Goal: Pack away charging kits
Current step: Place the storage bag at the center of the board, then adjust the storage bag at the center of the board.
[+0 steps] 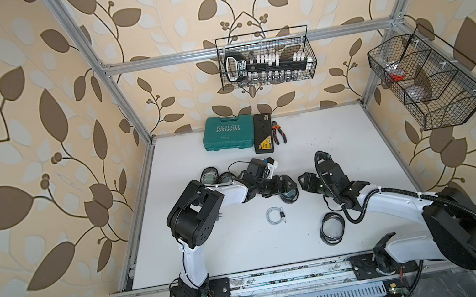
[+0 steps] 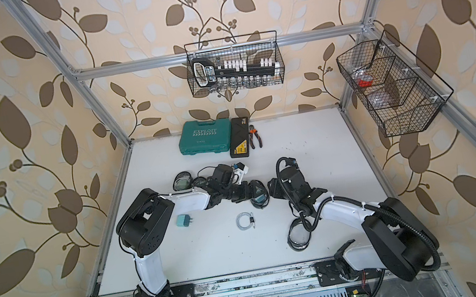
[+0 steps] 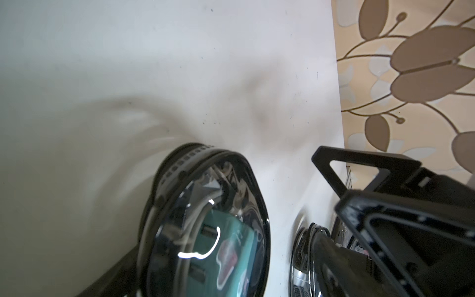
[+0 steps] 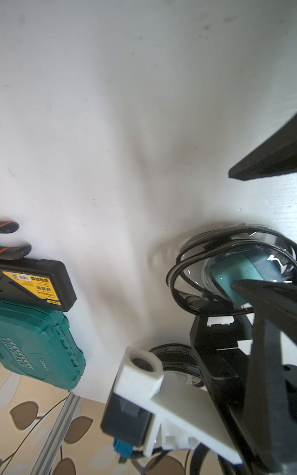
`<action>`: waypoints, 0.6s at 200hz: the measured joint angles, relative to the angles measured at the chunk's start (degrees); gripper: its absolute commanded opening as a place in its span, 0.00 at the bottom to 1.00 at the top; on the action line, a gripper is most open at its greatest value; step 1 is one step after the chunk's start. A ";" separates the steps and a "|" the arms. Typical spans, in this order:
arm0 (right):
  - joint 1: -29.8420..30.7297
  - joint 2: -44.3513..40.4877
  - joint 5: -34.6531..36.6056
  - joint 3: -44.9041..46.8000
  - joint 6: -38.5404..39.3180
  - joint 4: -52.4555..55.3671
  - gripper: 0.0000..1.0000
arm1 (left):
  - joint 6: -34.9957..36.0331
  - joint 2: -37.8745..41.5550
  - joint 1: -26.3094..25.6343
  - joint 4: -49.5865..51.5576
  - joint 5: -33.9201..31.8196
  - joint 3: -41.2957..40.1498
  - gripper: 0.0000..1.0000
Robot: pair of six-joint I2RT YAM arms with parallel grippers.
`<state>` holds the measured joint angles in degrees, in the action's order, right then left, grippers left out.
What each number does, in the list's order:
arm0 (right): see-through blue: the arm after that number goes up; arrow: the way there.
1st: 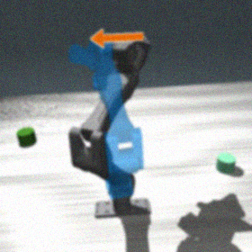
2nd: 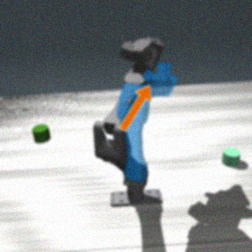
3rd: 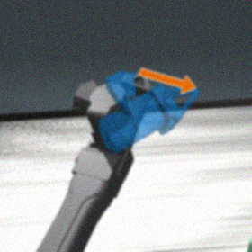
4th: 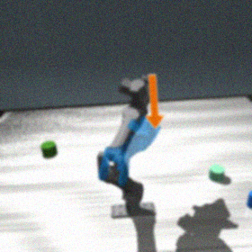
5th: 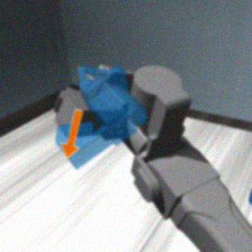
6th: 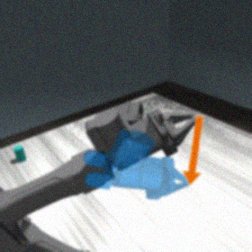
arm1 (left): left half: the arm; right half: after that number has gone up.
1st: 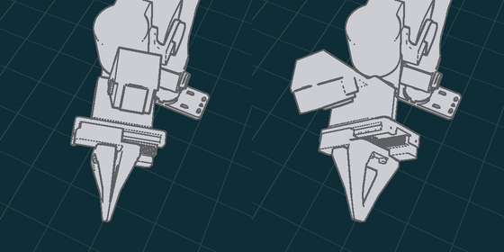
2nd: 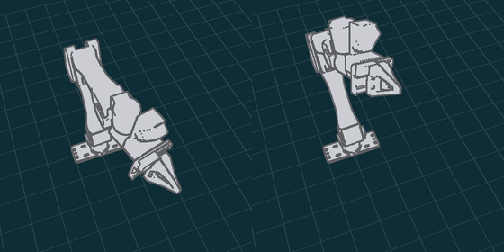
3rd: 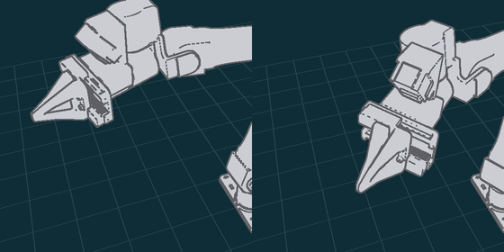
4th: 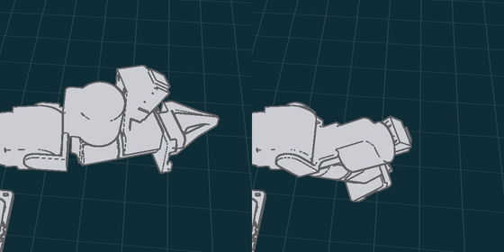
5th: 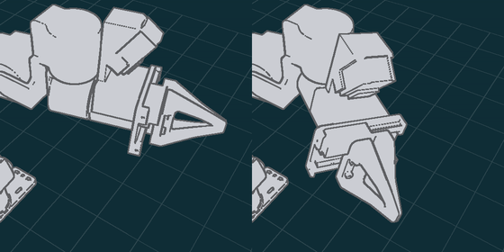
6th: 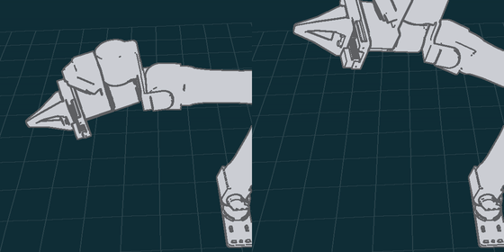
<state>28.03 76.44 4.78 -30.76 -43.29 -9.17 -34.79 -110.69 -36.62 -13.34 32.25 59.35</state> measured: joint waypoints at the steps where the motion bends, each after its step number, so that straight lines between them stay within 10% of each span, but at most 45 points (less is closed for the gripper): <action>1: 0.00 0.07 -0.02 0.00 0.00 -0.02 0.60 | 0.00 0.00 -0.02 0.00 -0.04 0.00 0.93; 120: 1.20 8.07 -6.34 -0.98 -0.61 -4.02 0.36 | -0.39 0.22 0.00 0.81 -2.75 -0.11 0.80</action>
<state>29.23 84.51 -1.56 -31.75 -43.90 -13.19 -35.18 -110.48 -36.62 -12.53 29.50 59.24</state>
